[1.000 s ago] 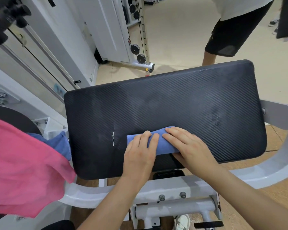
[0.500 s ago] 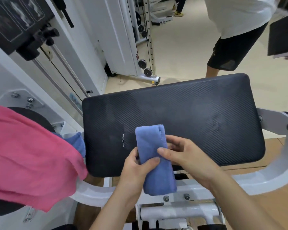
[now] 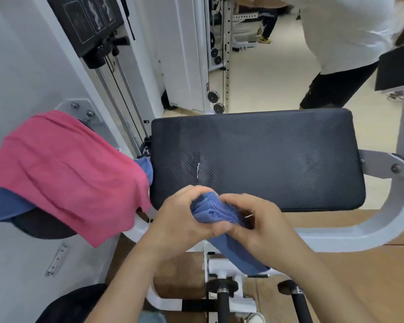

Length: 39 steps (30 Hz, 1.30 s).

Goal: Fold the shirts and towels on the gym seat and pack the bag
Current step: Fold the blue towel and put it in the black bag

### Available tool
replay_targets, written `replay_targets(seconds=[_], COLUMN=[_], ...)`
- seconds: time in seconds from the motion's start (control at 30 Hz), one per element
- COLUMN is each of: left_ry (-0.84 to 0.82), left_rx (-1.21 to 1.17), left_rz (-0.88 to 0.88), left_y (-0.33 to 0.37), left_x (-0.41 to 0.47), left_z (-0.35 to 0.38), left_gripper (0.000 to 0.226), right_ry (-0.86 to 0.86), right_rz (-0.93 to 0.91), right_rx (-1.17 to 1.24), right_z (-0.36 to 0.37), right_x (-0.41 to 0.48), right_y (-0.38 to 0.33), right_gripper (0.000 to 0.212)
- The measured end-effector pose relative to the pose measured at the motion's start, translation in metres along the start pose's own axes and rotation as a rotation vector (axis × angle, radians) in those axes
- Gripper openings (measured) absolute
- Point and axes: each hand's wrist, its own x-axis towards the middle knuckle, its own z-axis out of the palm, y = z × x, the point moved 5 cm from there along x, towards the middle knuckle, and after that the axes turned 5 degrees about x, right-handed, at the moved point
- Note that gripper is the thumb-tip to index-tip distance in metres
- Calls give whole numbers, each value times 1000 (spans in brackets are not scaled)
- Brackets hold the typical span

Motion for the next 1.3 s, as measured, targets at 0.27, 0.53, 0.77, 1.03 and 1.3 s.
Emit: replay_targets(seconds=[0.27,0.53,0.77,1.03,1.3], left_ry=[194,439,644,586,540], left_rx=[-285,-533,-490,-315,139], left_rz=[-93,-248,-450,-668,-765], left_y=[-21,-48,-65,-66,-100], left_x=[-52,-120,-206,-306,-347], left_z=[-18,-39,-21,2,-24], left_gripper=[30,23,21,22,31], right_ry=[-315,-436,-807,-1097,-1320], right_rz=[134,55,-1,-203,-433], right_rx=[8,-1,57,-216,-439], right_z=[43,66,108,165,268], right_x=[-39,-45,-48,-61,-78], right_y=[-25,-37,-24,-16,-29], right_gripper=[67,26,22,23,34])
